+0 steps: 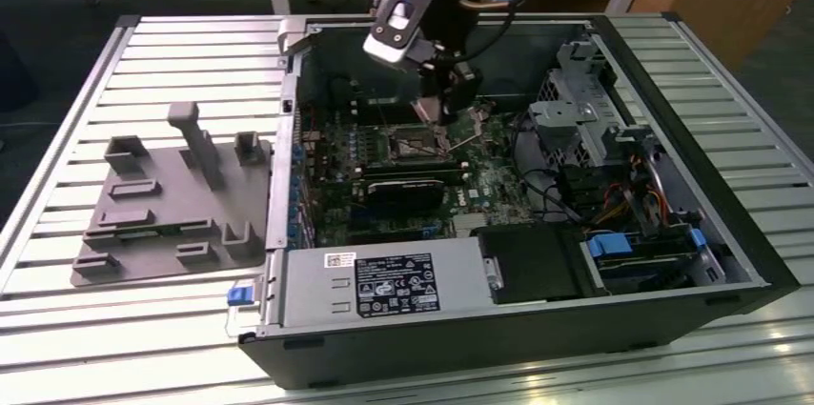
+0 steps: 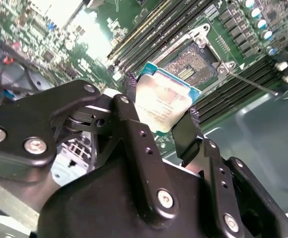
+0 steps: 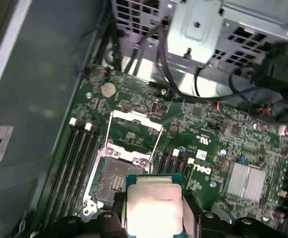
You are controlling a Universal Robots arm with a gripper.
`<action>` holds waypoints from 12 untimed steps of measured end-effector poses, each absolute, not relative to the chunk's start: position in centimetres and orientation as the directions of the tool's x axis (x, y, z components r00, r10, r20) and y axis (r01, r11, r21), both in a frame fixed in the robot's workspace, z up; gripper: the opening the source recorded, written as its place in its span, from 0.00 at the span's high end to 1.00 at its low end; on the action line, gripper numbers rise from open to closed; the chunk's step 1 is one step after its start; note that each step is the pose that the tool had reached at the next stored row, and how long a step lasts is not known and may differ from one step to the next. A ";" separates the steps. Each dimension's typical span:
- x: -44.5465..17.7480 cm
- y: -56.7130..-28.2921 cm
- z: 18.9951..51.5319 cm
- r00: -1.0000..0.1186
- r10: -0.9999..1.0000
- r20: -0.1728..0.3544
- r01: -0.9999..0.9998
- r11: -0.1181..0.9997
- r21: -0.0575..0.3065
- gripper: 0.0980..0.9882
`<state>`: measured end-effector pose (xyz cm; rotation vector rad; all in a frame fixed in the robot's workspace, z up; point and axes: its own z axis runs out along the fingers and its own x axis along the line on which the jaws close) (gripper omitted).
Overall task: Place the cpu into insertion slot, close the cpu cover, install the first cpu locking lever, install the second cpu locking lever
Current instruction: 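Place the cpu into insertion slot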
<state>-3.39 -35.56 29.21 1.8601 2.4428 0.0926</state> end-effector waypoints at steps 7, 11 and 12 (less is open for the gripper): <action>-3.4 -35.6 28.5 -0.141 0.990 -0.019 0.986 0.142 0.090 0.51; -3.4 -35.6 28.1 -0.070 0.997 -0.019 0.993 0.071 0.090 0.51; -3.4 -35.6 28.0 -0.052 0.998 -0.019 0.994 0.054 0.090 0.51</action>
